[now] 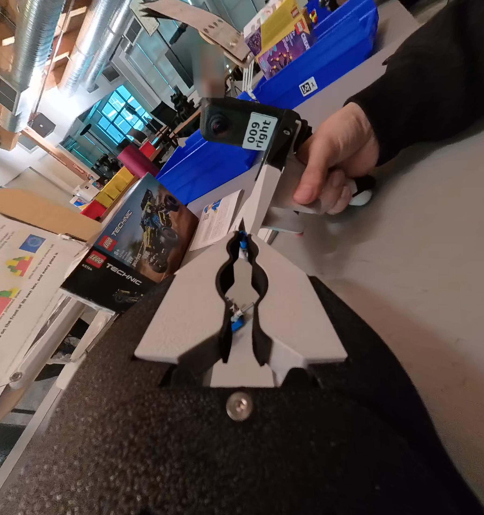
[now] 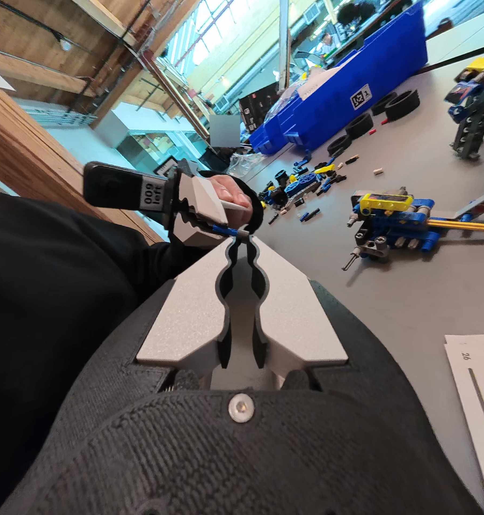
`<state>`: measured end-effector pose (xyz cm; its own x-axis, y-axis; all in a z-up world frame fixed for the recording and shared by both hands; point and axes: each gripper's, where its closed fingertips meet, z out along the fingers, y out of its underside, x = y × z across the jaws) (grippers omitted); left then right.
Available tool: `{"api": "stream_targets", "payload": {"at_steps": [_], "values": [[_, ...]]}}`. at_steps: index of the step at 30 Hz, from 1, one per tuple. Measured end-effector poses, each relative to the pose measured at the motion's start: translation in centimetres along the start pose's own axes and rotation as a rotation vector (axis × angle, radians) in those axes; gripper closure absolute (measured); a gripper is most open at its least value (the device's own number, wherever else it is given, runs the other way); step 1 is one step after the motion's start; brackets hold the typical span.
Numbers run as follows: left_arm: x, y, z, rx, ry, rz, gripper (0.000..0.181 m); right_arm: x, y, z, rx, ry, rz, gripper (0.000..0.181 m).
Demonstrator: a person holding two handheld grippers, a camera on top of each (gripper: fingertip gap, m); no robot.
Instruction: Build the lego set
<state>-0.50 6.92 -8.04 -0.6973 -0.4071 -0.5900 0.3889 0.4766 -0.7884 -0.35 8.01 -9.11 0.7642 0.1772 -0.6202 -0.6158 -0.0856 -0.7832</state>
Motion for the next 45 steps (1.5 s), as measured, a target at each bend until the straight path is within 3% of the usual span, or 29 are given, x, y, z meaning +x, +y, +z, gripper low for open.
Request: {"api": "stream_targets", "payload": {"at_steps": [4, 8, 12, 15, 17, 20, 25, 26, 29, 31, 36, 45], "values": [[0.1, -0.4, 0.0, 0.058, 0.012, -0.049, 0.177, -0.2, -0.3, -0.1, 0.021, -0.018, -0.003, 0.177], [0.3, -0.6, 0.3, 0.098, 0.044, -0.172, 0.16, -0.6, -1.0, -0.4, 0.064, -0.013, -0.071, 0.177], [-0.7, -1.4, 0.0, 0.185, 0.103, -0.496, 0.145, -1.5, -1.9, -0.9, 0.107, 0.009, -0.287, 0.177], [-0.8, -1.7, -0.4, 0.238, 0.263, -0.792, 0.135, -2.7, -2.2, -1.2, 0.122, 0.014, -0.484, 0.177], [0.0, -2.1, -0.6, 0.255, 0.366, -0.871, 0.133, -3.7, -2.2, -1.2, 0.145, -0.011, -0.569, 0.177], [1.2, -2.6, -0.6, 0.249, 0.432, -0.856, 0.135, -4.4, -1.8, -1.0, 0.13, -0.033, -0.648, 0.176], [1.9, -2.4, -0.8, 0.207, 0.42, -0.724, 0.173, -4.3, -0.8, -0.4, 0.075, -0.017, -0.737, 0.177], [1.9, -2.4, -0.9, 0.211, 0.414, -0.709, 0.172, -4.5, -0.6, -0.4, 0.066, -0.029, -0.746, 0.177], [2.7, -3.0, -1.5, 0.223, 0.507, -0.716, 0.139, -4.5, -0.6, -0.3, 0.061, -0.011, -0.783, 0.177], [3.2, -3.1, -1.5, 0.206, 0.535, -0.709, 0.131, -4.1, -0.6, -0.4, 0.054, 0.011, -0.801, 0.177], [2.5, -2.9, -1.2, 0.215, 0.487, -0.732, 0.154, -4.5, -0.5, -0.5, 0.054, 0.012, -0.864, 0.177], [2.7, -2.1, -0.9, 0.15, 0.441, -0.653, 0.154, -3.7, 0.3, -0.2, -0.017, 0.063, -0.935, 0.177]]}}
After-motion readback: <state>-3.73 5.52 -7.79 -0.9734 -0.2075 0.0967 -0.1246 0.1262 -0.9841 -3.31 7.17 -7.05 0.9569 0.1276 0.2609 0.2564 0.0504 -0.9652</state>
